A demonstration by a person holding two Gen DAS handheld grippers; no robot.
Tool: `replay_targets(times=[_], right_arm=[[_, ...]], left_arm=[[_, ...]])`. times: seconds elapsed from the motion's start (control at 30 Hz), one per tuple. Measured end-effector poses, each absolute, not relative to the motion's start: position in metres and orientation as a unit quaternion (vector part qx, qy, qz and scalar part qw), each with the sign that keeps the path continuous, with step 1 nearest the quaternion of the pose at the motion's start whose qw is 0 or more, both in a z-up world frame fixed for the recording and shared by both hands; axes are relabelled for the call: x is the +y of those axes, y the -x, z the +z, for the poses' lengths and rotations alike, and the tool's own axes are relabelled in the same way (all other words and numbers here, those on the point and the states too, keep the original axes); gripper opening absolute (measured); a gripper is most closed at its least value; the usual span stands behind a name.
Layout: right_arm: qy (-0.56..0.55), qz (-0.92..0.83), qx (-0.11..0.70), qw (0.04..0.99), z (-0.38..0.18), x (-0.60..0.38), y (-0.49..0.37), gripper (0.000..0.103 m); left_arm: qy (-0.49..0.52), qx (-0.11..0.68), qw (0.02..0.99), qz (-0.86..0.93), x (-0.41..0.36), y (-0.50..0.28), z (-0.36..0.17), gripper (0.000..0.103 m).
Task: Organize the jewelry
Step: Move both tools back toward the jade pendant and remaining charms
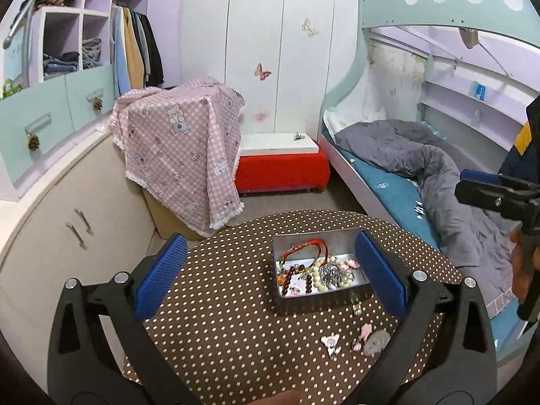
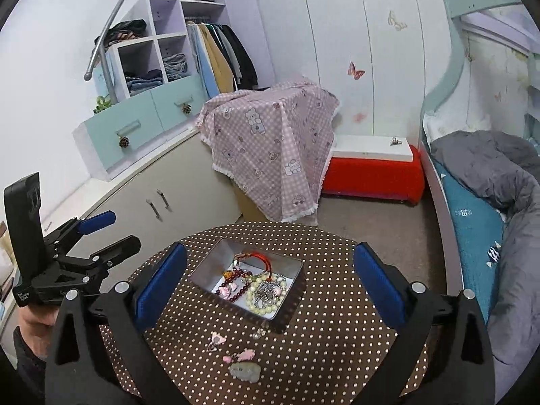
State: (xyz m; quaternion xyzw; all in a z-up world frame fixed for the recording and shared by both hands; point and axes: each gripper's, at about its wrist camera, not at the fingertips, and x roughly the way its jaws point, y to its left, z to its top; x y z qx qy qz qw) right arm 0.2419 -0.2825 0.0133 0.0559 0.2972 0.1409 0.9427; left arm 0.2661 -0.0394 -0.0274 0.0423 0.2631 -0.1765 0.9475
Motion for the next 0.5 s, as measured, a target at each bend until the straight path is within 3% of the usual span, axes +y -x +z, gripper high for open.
replay_targets(times=[0.5], right_arm=[[-0.031, 0.138, 0.292, 0.946, -0.001, -0.279, -0.191, 0.095]], left_arm=[[-0.042, 0.247, 0.952, -0.176, -0.029, -0.216, -0.034, 0.097]])
